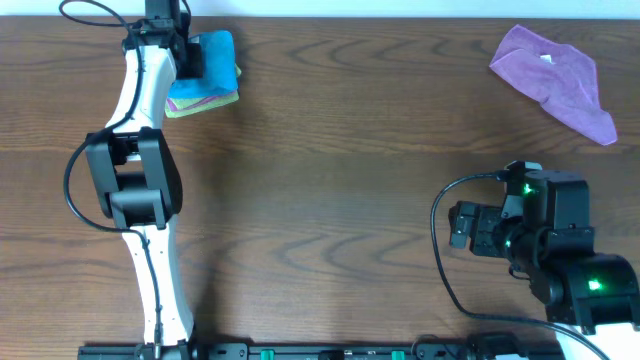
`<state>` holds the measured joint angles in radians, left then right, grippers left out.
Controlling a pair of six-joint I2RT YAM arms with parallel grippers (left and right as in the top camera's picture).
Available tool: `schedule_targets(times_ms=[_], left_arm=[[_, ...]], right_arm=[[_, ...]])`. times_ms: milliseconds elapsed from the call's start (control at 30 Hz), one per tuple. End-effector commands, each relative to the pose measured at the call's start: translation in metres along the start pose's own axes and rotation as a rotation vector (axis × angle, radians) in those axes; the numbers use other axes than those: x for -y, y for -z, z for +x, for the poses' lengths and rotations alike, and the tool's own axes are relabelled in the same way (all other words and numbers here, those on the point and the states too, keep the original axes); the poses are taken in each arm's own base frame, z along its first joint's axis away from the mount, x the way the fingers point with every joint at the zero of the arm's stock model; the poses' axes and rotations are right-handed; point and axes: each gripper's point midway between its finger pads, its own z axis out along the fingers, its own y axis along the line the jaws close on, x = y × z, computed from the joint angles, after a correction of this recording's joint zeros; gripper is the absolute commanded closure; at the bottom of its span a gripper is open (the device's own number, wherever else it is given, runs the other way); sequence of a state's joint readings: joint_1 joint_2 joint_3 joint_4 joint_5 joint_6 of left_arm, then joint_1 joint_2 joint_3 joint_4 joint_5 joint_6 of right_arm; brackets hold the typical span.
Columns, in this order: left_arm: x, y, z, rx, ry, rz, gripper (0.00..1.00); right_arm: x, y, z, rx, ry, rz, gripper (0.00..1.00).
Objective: Fold the cloth
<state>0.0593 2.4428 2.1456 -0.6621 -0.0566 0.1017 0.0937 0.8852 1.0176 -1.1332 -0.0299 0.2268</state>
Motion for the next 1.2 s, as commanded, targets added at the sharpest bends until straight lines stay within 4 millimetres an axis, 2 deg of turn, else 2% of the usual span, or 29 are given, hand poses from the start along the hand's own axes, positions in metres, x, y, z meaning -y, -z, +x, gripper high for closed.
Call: schedule_targets(times_ms=[0, 167, 267, 633, 833, 933, 1133, 1167], left_arm=[[-0.004, -0.009, 0.000, -0.001, -0.001, -0.009, 0.94], [-0.005, -0.006, -0.003, 0.008, 0.005, -0.009, 0.94], [-0.005, 0.007, -0.015, 0.038, 0.007, -0.006, 0.94], [-0.014, 0.091, -0.058, 0.175, 0.106, 0.005, 0.94], [-0.015, 0.160, -0.074, 0.260, 0.127, 0.014, 0.94], [-0.017, 0.188, -0.066, 0.243, 0.165, 0.023, 0.94], [-0.007, 0.247, -0.024, 0.131, 0.151, 0.106, 0.94], [-0.007, 0.258, -0.017, 0.119, 0.148, 0.110, 0.91]], right_arm=[[0.001, -0.001, 0.002, -0.002, -0.006, 0.004, 0.01], [0.001, -0.001, 0.002, -0.003, -0.006, 0.004, 0.01], [0.001, -0.001, 0.001, -0.001, -0.006, 0.004, 0.01], [0.002, -0.001, 0.000, 0.005, -0.005, 0.010, 0.01], [0.007, 0.000, -0.005, 0.026, -0.005, 0.039, 0.01], [0.012, 0.000, -0.012, 0.057, -0.006, 0.070, 0.01], [0.021, 0.002, -0.022, 0.106, -0.008, 0.127, 0.01], [0.022, 0.002, -0.022, 0.107, -0.009, 0.131, 0.01]])
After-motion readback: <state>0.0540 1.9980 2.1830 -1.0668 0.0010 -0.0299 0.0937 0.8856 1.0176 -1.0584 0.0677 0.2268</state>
